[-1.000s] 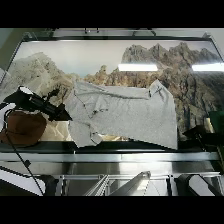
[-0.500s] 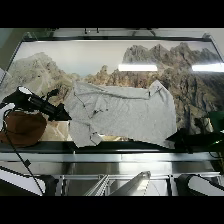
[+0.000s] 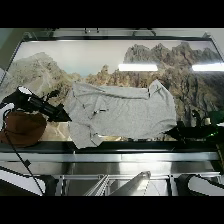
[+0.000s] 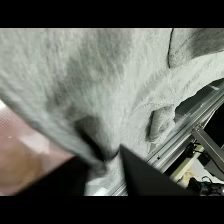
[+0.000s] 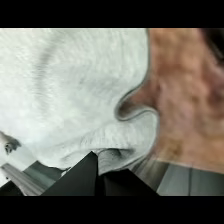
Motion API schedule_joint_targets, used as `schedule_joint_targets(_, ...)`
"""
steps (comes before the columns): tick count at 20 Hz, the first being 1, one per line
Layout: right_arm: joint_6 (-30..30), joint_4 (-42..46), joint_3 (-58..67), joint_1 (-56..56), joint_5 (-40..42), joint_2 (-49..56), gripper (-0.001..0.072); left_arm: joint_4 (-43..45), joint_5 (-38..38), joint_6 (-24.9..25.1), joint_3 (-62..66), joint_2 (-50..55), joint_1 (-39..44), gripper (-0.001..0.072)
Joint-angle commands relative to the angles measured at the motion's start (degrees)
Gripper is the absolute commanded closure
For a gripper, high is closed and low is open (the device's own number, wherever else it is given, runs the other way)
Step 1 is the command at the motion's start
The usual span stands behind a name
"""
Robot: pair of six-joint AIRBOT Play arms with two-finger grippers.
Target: Fold the shirts.
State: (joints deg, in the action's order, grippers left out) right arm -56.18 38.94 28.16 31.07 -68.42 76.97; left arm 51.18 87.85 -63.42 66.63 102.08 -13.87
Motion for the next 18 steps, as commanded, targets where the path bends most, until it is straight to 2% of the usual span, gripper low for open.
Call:
schedule_joint_targets(1, 0.5, -2.1, 1.0, -0.1, -1.7, 0.1, 0.0693, 0.3, 0.7, 0.0, 0.1, 0.0, -0.8, 0.0381)
schedule_joint_targets(7, 0.5, -2.1, 1.0, 0.0, -0.5, 0.1, 0.0693, -2.3, 0.1, 0.0, -1.1, 0.0, -7.0, 0.0382)
schedule_joint_targets(10, 0.5, -2.2, 1.0, 0.0, -0.5, 0.1, 0.0693, -7.9, -4.1, 2.2, -5.4, 0.0, -6.6, 0.0382)
schedule_joint_targets(13, 0.5, -2.2, 1.0, 0.0, -0.5, 0.1, 0.0693, -7.9, -9.7, 2.3, -7.8, 0.0, -4.5, 0.0384)
schedule_joint_targets(14, 0.5, -2.2, 1.0, 0.0, -0.5, 0.1, 0.0693, -8.3, -10.6, 2.3, -8.0, 0.0, -3.8, 0.0403)
schedule_joint_targets(15, 0.5, -2.2, 1.0, 0.0, -0.5, 0.1, 0.0693, -8.3, -11.3, 2.4, -7.9, 0.0, -2.9, 0.0567)
schedule_joint_targets(16, 0.5, -2.2, 1.0, 0.0, -0.6, 0.1, 0.0693, -8.3, -11.4, 2.5, -7.9, 0.0, -2.4, 0.0695)
schedule_joint_targets(18, 0.5, -2.2, 1.0, 0.0, -1.0, 0.1, 0.0693, -8.3, -10.4, 2.5, -7.8, -0.1, -2.6, 0.0690)
